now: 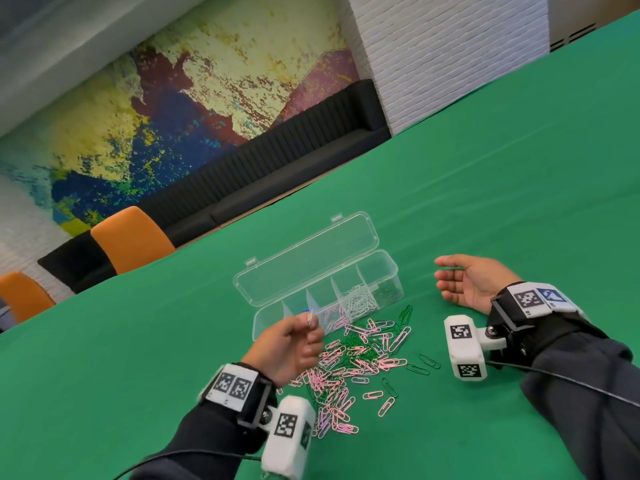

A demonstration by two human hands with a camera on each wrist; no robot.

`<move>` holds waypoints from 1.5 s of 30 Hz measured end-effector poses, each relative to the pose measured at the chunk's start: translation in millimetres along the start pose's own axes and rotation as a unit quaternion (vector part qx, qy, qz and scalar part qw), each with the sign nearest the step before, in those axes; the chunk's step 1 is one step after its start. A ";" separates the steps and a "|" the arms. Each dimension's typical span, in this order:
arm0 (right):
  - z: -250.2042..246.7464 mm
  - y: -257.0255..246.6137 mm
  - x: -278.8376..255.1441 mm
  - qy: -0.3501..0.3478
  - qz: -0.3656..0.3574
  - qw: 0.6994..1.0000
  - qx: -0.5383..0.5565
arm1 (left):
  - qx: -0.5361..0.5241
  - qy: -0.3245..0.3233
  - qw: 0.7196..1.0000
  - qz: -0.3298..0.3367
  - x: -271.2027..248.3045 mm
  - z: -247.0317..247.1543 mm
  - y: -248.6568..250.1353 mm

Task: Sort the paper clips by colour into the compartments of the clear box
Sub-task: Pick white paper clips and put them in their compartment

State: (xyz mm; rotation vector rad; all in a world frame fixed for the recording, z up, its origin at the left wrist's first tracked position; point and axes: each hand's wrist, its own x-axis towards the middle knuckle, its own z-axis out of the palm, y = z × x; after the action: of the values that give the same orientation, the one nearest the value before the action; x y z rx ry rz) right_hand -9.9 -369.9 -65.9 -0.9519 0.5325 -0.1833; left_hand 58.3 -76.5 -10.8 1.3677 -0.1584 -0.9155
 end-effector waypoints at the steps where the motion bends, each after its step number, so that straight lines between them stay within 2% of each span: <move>1: 0.1 0.0 -0.2 0.001 0.001 1.000 0.001 | -0.087 -0.013 0.996 0.015 2.8 6.3 -1.9; 4: 1.1 -0.4 -1.5 0.004 0.001 1.000 0.002 | -0.229 -0.018 0.972 0.048 20.7 28.3 -0.7; 7: 1.3 -1.0 -2.1 0.002 0.001 1.000 0.000 | -0.241 0.008 0.969 0.064 43.4 42.7 17.0; 11: 0.6 -1.6 -3.5 -0.003 0.002 1.000 -0.001 | -0.135 0.102 0.980 0.103 72.1 49.0 44.5; 15: -0.9 -1.8 -4.0 -0.007 -0.002 1.000 -0.003 | 0.026 0.158 0.980 0.122 83.0 47.7 46.8; 18: -1.7 -1.3 -3.8 -0.009 -0.003 1.000 -0.005 | 0.054 0.173 0.967 0.180 74.5 41.6 45.0; 21: -0.6 -1.1 -3.6 -0.009 -0.001 1.000 -0.010 | 0.050 0.158 0.958 0.234 53.6 32.8 49.0; 22: 0.2 -1.2 -3.6 -0.009 0.000 1.000 -0.011 | 0.081 0.153 0.956 0.236 46.2 27.8 50.1; 24: 1.3 -1.3 -3.9 -0.007 -0.001 1.000 -0.015 | 0.210 0.141 0.943 0.215 30.0 15.4 48.3; 25: 1.7 -1.5 -3.9 -0.008 -0.001 1.000 -0.019 | 0.300 0.129 0.925 0.194 22.3 7.7 45.7; 26: 2.2 -1.3 -4.1 -0.009 -0.002 1.000 -0.023 | 0.405 0.111 0.892 0.168 14.9 0.7 41.9; 27: 2.2 -1.0 -4.2 -0.011 -0.003 1.000 -0.028 | 0.512 0.088 0.843 0.137 8.1 -5.8 36.2; 29: 1.8 -0.4 -4.3 -0.014 -0.006 0.999 -0.032 | 0.684 0.051 0.723 0.083 -0.8 -17.7 20.2; 30: 2.0 -0.3 -4.5 -0.015 -0.006 0.999 -0.033 | 0.739 0.037 0.669 0.072 -3.3 -22.6 11.4; 31: 2.1 -0.5 -4.6 -0.014 -0.007 0.999 -0.035 | 0.773 0.025 0.630 0.068 -4.9 -26.4 2.8; 32: 2.6 -0.8 -4.8 -0.014 -0.007 0.999 -0.036 | 0.790 0.021 0.610 0.063 -5.5 -30.2 -5.0; 33: 3.0 -1.1 -4.9 -0.014 -0.006 0.999 -0.036 | 0.795 0.023 0.603 0.060 -5.8 -32.9 -10.9; 36: 3.2 -1.3 -5.4 -0.013 -0.005 0.999 -0.035 | 0.787 0.036 0.614 0.050 -1.2 -34.7 -18.2; 39: 2.9 -1.5 -6.0 -0.012 -0.008 0.999 -0.037 | 0.777 0.017 0.628 0.042 5.7 -27.2 -17.9; 41: 2.9 -1.9 -6.2 -0.012 -0.009 0.999 -0.039 | 0.756 -0.018 0.654 0.014 8.5 -24.6 -13.6; 43: 2.9 -1.7 -5.3 -0.012 -0.009 0.999 -0.038 | 0.718 -0.044 0.695 -0.013 6.6 -21.2 -3.9; 45: 2.5 -1.5 -5.0 -0.012 -0.007 0.999 -0.038 | 0.693 -0.033 0.720 -0.007 5.6 -19.9 7.0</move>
State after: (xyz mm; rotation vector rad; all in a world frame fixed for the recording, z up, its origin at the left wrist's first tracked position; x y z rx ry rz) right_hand -12.8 -367.1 -61.8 -1.0311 0.5139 -0.1643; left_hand 77.0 -65.2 -11.8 2.7080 -1.0616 -0.8144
